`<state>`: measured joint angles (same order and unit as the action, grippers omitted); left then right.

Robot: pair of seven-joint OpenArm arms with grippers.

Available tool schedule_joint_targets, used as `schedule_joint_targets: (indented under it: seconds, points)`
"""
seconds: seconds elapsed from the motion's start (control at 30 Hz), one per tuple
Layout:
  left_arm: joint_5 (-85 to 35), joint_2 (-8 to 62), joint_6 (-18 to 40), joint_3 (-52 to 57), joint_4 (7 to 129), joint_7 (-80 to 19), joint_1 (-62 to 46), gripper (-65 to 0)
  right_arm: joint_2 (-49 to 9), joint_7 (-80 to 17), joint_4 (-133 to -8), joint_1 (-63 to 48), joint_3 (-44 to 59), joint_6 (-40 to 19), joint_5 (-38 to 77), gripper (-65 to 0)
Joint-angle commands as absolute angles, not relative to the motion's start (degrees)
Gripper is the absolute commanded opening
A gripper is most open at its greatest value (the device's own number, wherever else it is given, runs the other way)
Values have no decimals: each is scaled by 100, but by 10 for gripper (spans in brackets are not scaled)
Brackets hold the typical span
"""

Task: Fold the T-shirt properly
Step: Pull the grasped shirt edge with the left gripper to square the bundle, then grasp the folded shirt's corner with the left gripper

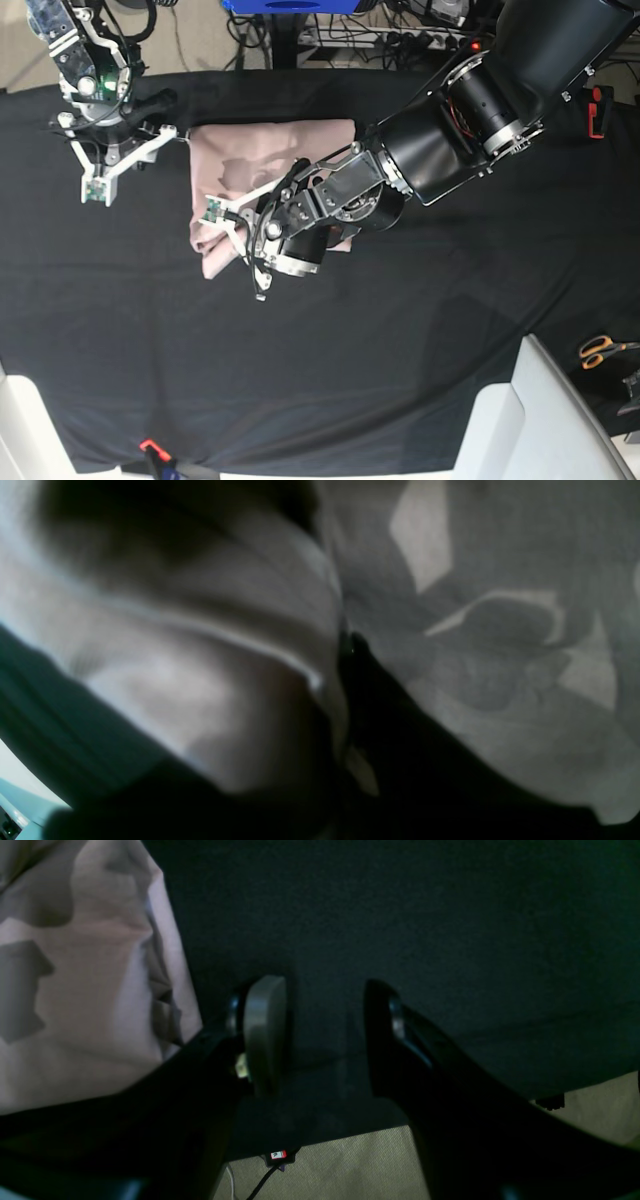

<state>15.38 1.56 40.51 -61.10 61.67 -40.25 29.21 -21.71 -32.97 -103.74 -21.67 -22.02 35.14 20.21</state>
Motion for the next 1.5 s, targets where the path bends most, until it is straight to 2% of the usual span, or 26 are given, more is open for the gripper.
schedule_joint_targets:
  seconds: [0.0, 0.1, 0.27, 0.4, 0.5, 0.57, 0.7, 0.8, 0.9, 0.93, 0.97, 1.0, 1.1, 1.13, 1.3, 1.47]
  points:
    - [1604, 92, 4000, -6079, 6237, -4022, 3116, -650, -2202, -3204, -10440, -2158, -2193, 3538, 1956, -399]
    - [1604, 92, 4000, -6062, 6237, -4022, 3116, -650, -2202, -3204, -10440, -2158, -2193, 3538, 1956, -399]
    - [1604, 92, 4000, -6026, 6273, -4022, 3125, -339, -2202, -3204, -10440, -2158, -2220, 3538, 1956, -399]
    - [1604, 84, 4000, -6035, 6273, -4013, 3248, -117, -2202, -3204, -10440, -2158, -2220, 3538, 1956, -399]
    - [1596, 84, 4000, -6026, 6281, -4013, 3371, -20, -2202, -3204, -10440, -2158, -2229, 3538, 1956, -399]
    - [1596, 84, 4000, -6026, 6281, -4013, 3547, 0, -2202, -3204, -10440, -2158, -2229, 3538, 1956, -399]
    - [1543, 84, 4000, -5982, 6360, -4031, 3881, 0, -2193, -3213, -10440, -2158, -2325, 3530, 1956, -399]
    - [1543, 84, 4000, -5446, 6888, -4127, 3890, 0, -2193, -3213, -10440, -2149, -2404, 3530, 1956, -399]
    - [1569, 92, 4000, -4708, 7785, -4875, 3512, -10, -2193, -3213, -10440, -2149, -2440, 3530, 1956, -399]
    - [1596, 119, 4000, -4541, 8048, -5086, 3336, -41, -2193, -3213, -10440, -2149, -2431, 3530, 1956, -399]
    - [1604, 145, 4000, -4382, 8277, -5253, 3152, -110, -2193, -3213, -10440, -2149, -2431, 3530, 1956, -399]
    - [1604, 242, 4000, -4242, 8444, -5393, 2958, -209, -2193, -3213, -10440, -2149, -2431, 3530, 1956, -399]
    - [1604, 611, 4000, -3864, 8778, -5429, 2369, -601, -2202, -3213, -10440, -2149, -2431, 3530, 1956, -399]
    - [1604, 716, 4000, -3714, 8804, -5402, 2193, -650, -2202, -3213, -10440, -2149, -2431, 3530, 1956, -399]
    - [1604, 1112, 3925, -3037, 8831, -5218, 1640, -650, -2202, -3213, -10431, -2149, -2413, 3530, 1956, -399]
    - [1534, 1165, 3811, -2457, 8778, -5042, 1332, -650, -2202, -3204, -10273, -2141, -2431, 3530, 1956, -399]
